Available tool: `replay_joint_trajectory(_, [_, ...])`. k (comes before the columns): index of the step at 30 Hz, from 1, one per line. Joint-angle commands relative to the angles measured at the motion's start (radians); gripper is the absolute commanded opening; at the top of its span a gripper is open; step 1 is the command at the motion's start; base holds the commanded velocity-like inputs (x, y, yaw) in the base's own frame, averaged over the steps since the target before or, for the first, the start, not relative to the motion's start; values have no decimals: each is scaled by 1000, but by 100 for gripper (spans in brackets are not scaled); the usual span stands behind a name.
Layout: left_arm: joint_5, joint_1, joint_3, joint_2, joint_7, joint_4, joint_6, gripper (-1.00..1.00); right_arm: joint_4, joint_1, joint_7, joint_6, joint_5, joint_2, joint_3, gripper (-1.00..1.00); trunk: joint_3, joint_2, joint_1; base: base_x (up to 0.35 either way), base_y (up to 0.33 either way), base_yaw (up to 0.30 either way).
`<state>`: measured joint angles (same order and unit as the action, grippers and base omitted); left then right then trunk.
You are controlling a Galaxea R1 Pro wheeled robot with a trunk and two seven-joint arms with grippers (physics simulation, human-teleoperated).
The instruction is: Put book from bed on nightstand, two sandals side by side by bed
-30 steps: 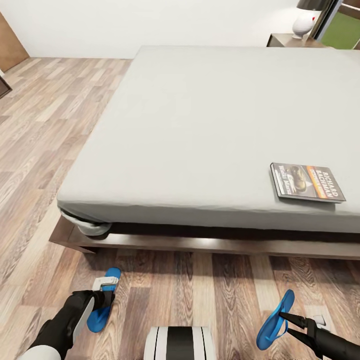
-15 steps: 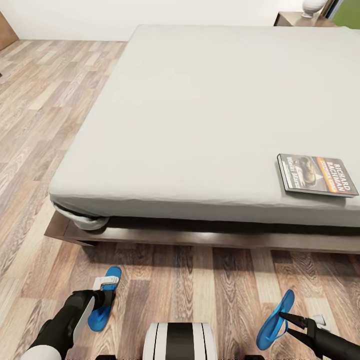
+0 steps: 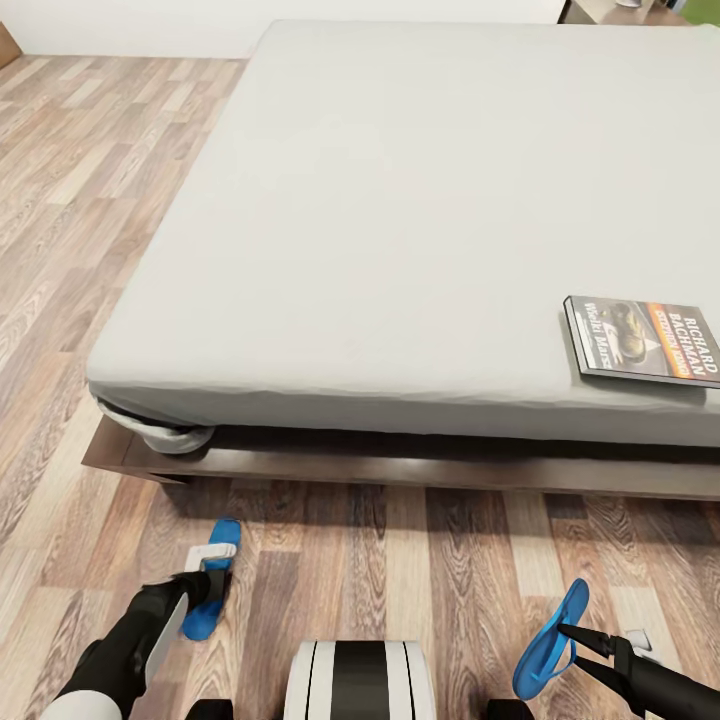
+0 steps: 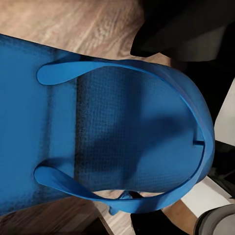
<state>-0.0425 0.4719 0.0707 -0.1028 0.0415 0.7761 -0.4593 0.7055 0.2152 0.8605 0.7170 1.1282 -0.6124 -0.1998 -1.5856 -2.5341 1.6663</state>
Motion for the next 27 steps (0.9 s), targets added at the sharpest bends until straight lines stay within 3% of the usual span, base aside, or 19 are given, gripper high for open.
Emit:
replay_joint_trajectory(1, [-6, 0, 6, 0, 3, 0, 23, -100, 0, 1, 0, 5, 8, -1, -4, -100, -1, 0, 0, 0, 0, 0])
replay_joint_trajectory(8, [-15, 0, 21, 1, 3, -3, 49, -100, 0, 1, 0, 5, 8, -1, -4, -100, -1, 0, 0, 0, 0, 0])
replay_joint_trajectory(21, [-16, 0, 21, 2, 3, -3, 48, -100, 0, 1, 0, 5, 8, -1, -4, -100, -51, -3, 6, 0, 0, 0])
replay_joint_trajectory(27, [-16, -1, 21, 2, 3, -3, 48, -100, 0, 1, 0, 5, 8, -1, -4, -100, -51, -3, 6, 0, 0, 0])
